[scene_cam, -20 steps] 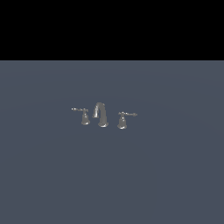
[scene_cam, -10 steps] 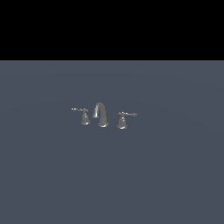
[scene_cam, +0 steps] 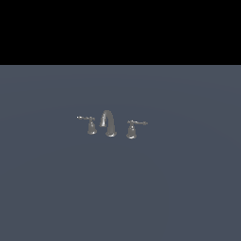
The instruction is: Turn on the faucet by rotating a designated handle.
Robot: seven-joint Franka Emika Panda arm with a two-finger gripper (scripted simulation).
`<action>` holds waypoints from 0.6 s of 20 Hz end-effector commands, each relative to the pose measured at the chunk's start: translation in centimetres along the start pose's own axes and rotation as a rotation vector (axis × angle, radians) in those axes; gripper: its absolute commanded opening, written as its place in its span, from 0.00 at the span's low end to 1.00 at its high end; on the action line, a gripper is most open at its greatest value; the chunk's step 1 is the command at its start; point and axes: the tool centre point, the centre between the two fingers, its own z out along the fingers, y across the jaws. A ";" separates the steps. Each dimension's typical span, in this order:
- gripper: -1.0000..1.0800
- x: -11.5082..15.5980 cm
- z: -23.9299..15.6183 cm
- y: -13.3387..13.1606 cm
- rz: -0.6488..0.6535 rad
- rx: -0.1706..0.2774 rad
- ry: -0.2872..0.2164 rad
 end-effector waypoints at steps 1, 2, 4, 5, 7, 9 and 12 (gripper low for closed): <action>0.00 1.0 1.6 -0.7 0.063 -0.001 -0.001; 0.00 1.4 2.2 -1.0 0.088 -0.001 -0.002; 0.00 2.3 3.5 -1.5 0.138 -0.002 -0.003; 0.00 2.7 4.1 -1.8 0.163 -0.002 -0.004; 0.00 3.6 5.4 -2.2 0.212 -0.003 -0.005; 0.00 4.5 6.7 -2.6 0.262 -0.004 -0.006; 0.00 5.9 8.5 -3.1 0.335 -0.005 -0.008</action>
